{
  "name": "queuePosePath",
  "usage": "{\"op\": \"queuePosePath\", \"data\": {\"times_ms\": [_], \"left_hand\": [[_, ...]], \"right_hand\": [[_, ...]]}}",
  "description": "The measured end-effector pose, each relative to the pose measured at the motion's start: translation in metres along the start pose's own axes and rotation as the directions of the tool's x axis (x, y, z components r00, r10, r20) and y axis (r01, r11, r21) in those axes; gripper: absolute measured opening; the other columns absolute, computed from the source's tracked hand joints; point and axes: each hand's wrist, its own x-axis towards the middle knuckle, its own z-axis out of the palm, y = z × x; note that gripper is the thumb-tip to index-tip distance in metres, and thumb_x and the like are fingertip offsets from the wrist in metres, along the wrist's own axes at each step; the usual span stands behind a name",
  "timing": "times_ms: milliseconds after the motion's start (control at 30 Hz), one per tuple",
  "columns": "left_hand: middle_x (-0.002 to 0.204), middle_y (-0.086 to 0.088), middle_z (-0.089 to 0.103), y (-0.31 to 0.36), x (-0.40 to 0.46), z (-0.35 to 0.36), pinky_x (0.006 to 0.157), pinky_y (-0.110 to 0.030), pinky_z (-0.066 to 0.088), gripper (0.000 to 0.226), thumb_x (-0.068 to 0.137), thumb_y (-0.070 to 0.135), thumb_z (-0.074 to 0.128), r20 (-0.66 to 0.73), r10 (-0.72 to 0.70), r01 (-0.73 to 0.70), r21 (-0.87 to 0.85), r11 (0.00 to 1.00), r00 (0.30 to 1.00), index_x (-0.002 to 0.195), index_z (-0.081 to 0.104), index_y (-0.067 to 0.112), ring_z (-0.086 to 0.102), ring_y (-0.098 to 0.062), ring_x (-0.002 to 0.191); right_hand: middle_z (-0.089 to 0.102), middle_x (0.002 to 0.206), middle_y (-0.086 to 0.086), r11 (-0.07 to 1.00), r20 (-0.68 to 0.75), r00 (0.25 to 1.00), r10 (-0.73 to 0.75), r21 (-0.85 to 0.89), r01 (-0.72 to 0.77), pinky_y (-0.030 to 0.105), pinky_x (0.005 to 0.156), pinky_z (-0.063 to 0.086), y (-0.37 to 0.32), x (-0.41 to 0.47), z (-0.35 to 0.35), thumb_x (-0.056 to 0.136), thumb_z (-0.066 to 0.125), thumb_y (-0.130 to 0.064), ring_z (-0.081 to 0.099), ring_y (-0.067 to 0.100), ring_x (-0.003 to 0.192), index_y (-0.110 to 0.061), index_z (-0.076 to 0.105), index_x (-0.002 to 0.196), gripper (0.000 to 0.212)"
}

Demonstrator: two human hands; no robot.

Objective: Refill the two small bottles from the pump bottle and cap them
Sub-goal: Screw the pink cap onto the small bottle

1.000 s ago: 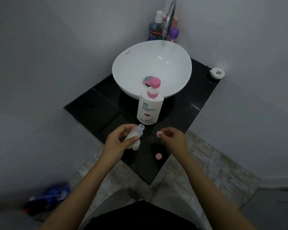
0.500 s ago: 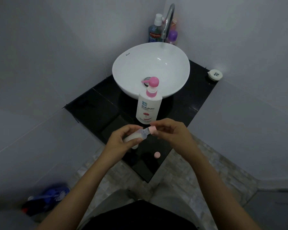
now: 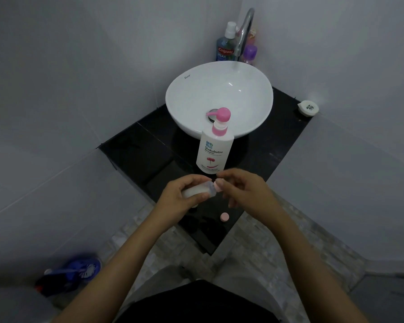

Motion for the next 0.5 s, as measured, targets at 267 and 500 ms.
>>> {"op": "queuePosePath", "data": {"times_ms": [267, 500], "left_hand": [[0.107, 0.004, 0.066, 0.0023, -0.0017, 0.0012, 0.076, -0.023, 0.054, 0.028, 0.082, 0.014, 0.067, 0.007, -0.006, 0.006, 0.009, 1.000, 1.000, 0.108, 0.065, 0.025, 0.061, -0.007, 0.096], [0.108, 0.006, 0.066, 0.0027, -0.0014, 0.0028, 0.080, -0.023, 0.053, 0.029, 0.083, 0.015, 0.068, 0.011, -0.007, 0.007, 0.014, 1.000, 1.000, 0.110, 0.066, 0.023, 0.062, -0.006, 0.098]], "right_hand": [[0.068, 0.076, -0.001, 0.993, -0.041, 0.997, 0.065, -0.092, -0.068, 0.023, 0.057, 0.053, -0.0063, -0.0042, -0.0023, 0.089, 0.058, -0.042, 0.063, 0.009, 0.057, -0.020, 0.067, 0.093, 0.025], [0.069, 0.074, 0.003, 0.998, -0.022, 0.998, 0.057, -0.031, -0.058, 0.021, 0.052, 0.053, -0.0078, -0.0078, -0.0036, 0.089, 0.061, -0.038, 0.061, 0.008, 0.048, -0.017, 0.067, 0.092, 0.022]]}}
